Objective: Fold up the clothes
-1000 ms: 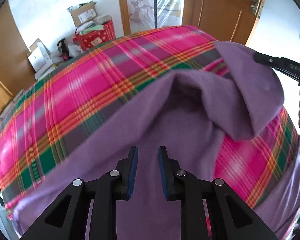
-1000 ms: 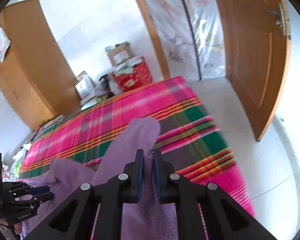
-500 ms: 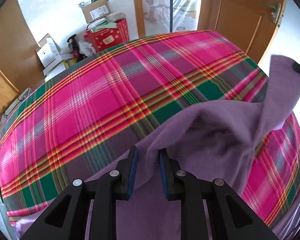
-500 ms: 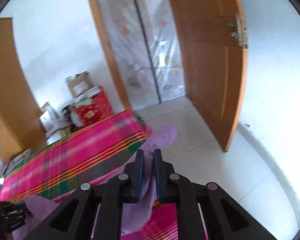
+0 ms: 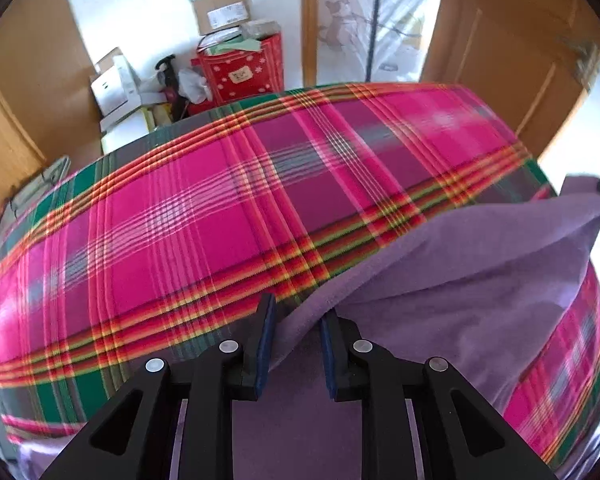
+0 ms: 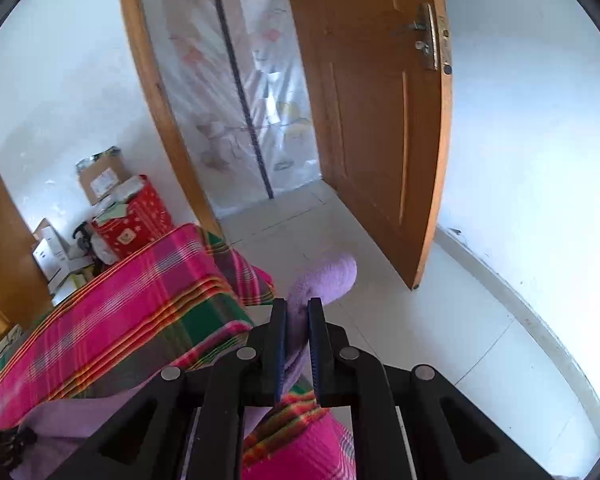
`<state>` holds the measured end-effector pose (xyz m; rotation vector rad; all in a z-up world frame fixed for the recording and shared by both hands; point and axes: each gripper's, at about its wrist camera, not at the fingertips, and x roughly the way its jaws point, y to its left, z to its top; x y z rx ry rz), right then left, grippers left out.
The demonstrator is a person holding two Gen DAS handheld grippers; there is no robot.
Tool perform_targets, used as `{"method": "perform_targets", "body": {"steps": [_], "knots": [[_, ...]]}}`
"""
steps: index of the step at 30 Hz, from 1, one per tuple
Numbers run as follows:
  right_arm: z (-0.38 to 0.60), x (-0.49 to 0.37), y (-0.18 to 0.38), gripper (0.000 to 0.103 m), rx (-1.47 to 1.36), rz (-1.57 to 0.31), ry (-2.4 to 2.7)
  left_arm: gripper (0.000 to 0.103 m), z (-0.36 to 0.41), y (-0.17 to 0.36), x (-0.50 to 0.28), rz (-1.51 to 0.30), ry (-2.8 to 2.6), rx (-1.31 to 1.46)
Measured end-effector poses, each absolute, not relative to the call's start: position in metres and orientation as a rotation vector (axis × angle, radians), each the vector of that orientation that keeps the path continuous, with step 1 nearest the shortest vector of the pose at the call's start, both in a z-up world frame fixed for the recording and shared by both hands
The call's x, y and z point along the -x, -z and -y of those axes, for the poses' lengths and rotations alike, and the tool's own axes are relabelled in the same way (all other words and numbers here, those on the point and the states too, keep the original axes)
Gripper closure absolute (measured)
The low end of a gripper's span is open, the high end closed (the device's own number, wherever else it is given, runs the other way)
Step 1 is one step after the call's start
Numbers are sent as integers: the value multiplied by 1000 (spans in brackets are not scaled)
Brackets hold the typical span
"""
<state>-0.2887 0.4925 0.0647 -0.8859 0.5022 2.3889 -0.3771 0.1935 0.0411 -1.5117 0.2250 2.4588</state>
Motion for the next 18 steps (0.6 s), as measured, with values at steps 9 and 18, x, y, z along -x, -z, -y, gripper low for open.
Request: {"method": "perform_targets", "body": {"steps": [9,18], "knots": [[-488,316,-60,92,936,-387,-2347,80,-187,-35,382,-123,-2477,1524],[-511,294,-53,84,979,-561,-2306,79,-185,-52,351,-173,-2443,1464]]}}
